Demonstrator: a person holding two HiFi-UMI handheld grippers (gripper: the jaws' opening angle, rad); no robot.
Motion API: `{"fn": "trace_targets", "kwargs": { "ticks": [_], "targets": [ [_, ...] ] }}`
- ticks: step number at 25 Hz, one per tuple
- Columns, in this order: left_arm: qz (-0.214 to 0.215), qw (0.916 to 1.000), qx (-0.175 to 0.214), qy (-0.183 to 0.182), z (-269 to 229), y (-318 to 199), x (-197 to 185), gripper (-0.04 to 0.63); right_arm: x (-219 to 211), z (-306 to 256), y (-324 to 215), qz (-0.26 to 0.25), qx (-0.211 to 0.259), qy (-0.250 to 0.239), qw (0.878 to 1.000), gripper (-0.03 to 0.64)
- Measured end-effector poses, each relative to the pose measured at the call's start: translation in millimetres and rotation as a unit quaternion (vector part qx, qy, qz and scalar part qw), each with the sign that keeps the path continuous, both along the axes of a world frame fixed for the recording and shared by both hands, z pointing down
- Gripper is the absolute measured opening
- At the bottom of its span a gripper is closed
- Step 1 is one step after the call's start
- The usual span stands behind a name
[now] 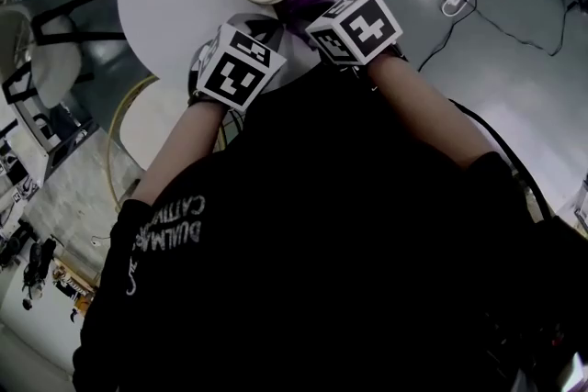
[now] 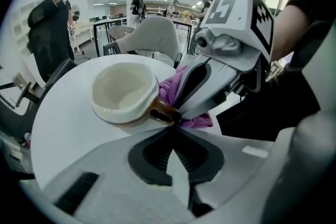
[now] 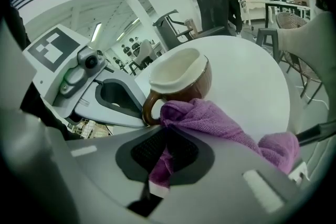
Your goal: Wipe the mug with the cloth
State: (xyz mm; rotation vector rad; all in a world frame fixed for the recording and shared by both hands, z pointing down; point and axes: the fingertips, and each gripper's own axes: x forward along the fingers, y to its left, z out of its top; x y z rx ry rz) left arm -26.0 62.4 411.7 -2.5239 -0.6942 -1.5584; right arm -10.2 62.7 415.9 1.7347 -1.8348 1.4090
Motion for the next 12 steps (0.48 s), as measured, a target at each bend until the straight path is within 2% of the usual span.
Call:
{"fn": "trace_targets", "kwargs": {
  "ticks": [4,9,12],
  "targets": [
    [-0.029,0.9996,-0.007,0.001,-11.9,-11.0,-6.1,0.002,-4.8,-5.9,-6.0,-0.021,-0.011,-0.011,1.0,0.021],
    [-0.07,0.9969,-0.023,0.028,-29.9,-10.4,3.1,0.002,-3.3,-10.2,2.7,-0.037,-0.032,-0.034,0.998,0.021],
    [-0.099,0.994,-0.018,0.042,-35.7,-4.9,14.3,0.002,5.4,-8.9,9.8,-0.073,-0.037,-0.044,0.996,0.021]
  ]
}}
